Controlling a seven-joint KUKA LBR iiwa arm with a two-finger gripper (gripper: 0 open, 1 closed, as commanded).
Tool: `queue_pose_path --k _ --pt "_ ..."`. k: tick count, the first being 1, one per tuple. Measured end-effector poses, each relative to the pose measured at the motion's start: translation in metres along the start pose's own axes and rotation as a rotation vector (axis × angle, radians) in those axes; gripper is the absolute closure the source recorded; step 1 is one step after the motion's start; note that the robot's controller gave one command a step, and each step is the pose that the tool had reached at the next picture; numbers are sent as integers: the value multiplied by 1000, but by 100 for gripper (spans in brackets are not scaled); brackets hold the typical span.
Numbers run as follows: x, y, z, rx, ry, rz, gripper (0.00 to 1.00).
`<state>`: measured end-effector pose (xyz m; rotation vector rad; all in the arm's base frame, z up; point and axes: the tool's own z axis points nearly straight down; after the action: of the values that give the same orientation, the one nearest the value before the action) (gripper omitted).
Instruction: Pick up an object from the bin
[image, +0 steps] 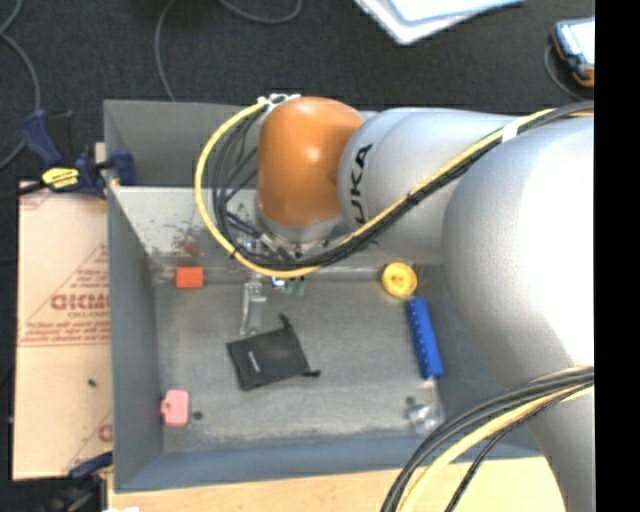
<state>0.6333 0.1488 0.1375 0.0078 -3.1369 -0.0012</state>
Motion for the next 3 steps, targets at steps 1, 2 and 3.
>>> queue_pose_path --k 1,2,3 --pt "-2 -1 -5 -1 -8 3 0" --pt "54 -68 59 4 5 -18 0" --pt "22 -44 67 -1 -13 -45 0"
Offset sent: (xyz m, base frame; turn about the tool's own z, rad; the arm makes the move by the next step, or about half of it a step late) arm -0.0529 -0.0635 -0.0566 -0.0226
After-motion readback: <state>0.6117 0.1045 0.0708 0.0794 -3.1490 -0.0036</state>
